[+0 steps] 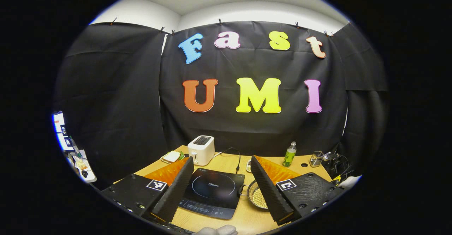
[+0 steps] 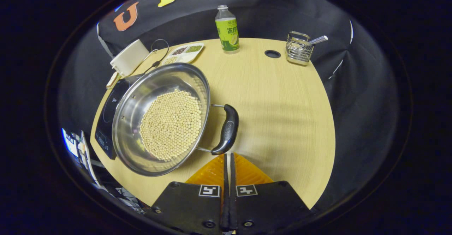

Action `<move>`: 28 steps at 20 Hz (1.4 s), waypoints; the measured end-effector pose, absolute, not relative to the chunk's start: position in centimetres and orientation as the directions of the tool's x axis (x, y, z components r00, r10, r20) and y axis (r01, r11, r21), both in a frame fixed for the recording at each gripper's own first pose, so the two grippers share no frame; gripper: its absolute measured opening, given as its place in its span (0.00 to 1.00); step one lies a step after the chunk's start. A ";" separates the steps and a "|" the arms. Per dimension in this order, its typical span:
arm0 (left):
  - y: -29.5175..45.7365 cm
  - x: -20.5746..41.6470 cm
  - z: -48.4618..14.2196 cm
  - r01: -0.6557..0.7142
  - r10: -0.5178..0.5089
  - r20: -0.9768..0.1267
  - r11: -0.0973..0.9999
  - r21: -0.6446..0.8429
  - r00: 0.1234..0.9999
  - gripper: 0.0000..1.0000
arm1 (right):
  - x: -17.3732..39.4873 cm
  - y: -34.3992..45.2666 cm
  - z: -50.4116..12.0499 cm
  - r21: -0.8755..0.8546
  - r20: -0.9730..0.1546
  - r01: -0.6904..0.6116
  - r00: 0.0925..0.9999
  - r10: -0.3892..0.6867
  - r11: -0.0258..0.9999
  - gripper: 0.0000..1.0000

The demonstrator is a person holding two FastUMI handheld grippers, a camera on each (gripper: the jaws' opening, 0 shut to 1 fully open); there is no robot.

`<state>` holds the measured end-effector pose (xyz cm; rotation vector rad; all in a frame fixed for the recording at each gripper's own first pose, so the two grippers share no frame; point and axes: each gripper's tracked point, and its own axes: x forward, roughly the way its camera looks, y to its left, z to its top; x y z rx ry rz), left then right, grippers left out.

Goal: First push the handle of the pot to place it horizontally, then grasp the pot with both hands and set it on the induction cooktop.

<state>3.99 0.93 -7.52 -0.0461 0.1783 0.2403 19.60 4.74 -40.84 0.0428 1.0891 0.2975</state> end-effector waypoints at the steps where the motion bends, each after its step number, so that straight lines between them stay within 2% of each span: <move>1: 0.8 4.2 -7.7 -0.241 0.233 -0.183 0.970 -0.021 0.955 1.00 | 19.9 4.6 -40.8 0.177 -0.866 -0.219 0.429 0.257 0.960 0.00; 2: 0.8 4.3 -7.8 -0.243 0.235 -0.186 0.970 -0.017 0.954 0.96 | 20.1 4.6 -40.8 0.175 -0.867 -0.221 0.428 0.257 0.959 0.00; 7: 0.2 4.9 -8.2 -0.240 0.232 -0.199 0.970 -0.021 0.952 0.97 | 20.3 4.4 -40.8 0.173 -0.866 -0.231 0.428 0.259 0.958 0.04; 11: -0.1 5.5 -8.8 -0.208 0.198 -0.194 0.978 -0.033 0.961 0.96 | 18.9 4.0 -40.2 0.168 -0.856 -0.203 0.456 0.244 0.965 0.00; 16: -0.3 5.5 -10.8 -0.128 0.115 -0.225 0.991 -0.042 0.967 0.96 | 15.8 3.3 -37.8 0.151 -0.807 -0.170 0.547 0.221 0.974 0.04; 18: -0.2 5.3 -11.4 -0.092 0.077 -0.235 0.994 -0.053 0.969 0.96 | 14.7 3.4 -36.9 0.158 -0.781 -0.151 0.585 0.218 0.976 0.01; 19: -0.1 5.4 -11.7 -0.072 0.057 -0.239 0.996 -0.056 0.969 0.96 | 14.0 3.4 -36.6 0.157 -0.772 -0.141 0.600 0.211 0.977 0.05; 20: -0.2 5.4 -12.3 -0.050 0.033 -0.246 0.997 -0.060 0.969 0.96 | 13.4 3.4 -36.2 0.154 -0.763 -0.133 0.614 0.203 0.979 0.20; 22: -0.2 5.8 -13.7 -0.018 0.000 -0.270 0.998 -0.064 0.963 0.96 | 12.6 3.5 -35.4 0.155 -0.739 -0.115 0.646 0.192 0.981 0.59; 23: -0.3 6.1 -14.5 -0.004 -0.015 -0.283 0.998 -0.068 0.959 0.96 | 12.4 3.8 -34.8 0.171 -0.719 -0.109 0.666 0.200 0.979 0.70; 25: -0.9 6.8 -16.5 0.013 -0.037 -0.321 0.997 -0.077 0.946 0.96 | 11.9 3.8 -34.8 0.167 -0.707 -0.098 0.681 0.189 0.981 0.80; 26: -1.2 7.4 -17.9 0.022 -0.051 -0.342 0.996 -0.088 0.938 0.96 | 12.1 3.6 -34.8 0.159 -0.705 -0.097 0.685 0.182 0.982 0.92; 28: -1.8 8.6 -20.5 0.022 -0.064 -0.379 0.993 -0.114 0.923 0.97 | 13.0 3.8 -35.0 0.167 -0.701 -0.095 0.688 0.186 0.981 0.96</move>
